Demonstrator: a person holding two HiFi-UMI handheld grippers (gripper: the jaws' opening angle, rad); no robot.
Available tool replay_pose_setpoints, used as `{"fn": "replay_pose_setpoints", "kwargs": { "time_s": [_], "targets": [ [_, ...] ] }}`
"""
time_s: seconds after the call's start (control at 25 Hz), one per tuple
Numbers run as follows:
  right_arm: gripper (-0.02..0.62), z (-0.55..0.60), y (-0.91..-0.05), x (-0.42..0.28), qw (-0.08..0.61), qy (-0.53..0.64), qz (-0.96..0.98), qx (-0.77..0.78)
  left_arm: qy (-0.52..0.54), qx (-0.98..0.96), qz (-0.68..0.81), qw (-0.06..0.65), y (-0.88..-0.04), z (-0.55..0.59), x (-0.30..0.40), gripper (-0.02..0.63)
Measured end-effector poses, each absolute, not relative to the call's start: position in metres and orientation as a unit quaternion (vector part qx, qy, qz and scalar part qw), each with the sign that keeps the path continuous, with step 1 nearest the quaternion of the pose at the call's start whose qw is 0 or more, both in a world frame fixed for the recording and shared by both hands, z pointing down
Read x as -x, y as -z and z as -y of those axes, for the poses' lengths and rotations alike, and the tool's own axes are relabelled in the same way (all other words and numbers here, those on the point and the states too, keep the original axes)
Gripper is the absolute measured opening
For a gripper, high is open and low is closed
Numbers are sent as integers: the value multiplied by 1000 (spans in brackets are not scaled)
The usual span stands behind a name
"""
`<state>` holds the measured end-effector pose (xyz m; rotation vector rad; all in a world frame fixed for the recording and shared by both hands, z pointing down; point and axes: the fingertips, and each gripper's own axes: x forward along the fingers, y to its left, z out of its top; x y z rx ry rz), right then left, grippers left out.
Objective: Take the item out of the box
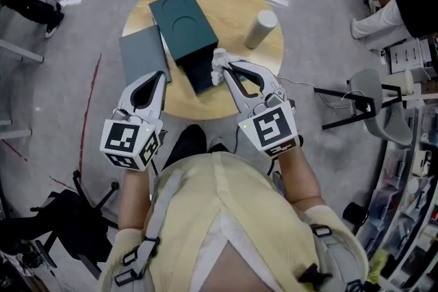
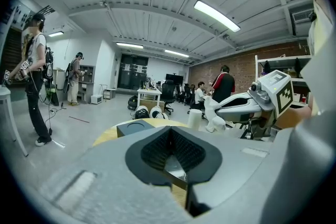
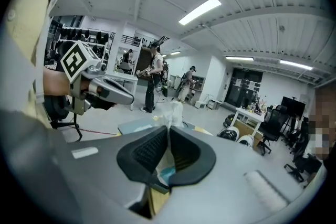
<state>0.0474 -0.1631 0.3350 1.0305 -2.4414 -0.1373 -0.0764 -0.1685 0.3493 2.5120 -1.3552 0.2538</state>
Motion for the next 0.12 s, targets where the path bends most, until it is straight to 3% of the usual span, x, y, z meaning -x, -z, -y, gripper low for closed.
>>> {"fn": "replay_pose_setpoints", "kwargs": {
  "time_s": [0.12],
  "targets": [
    [20, 163, -335, -48, 234, 41, 894, -379, -91, -868, 468, 137, -351, 168, 77, 1]
  ]
}}
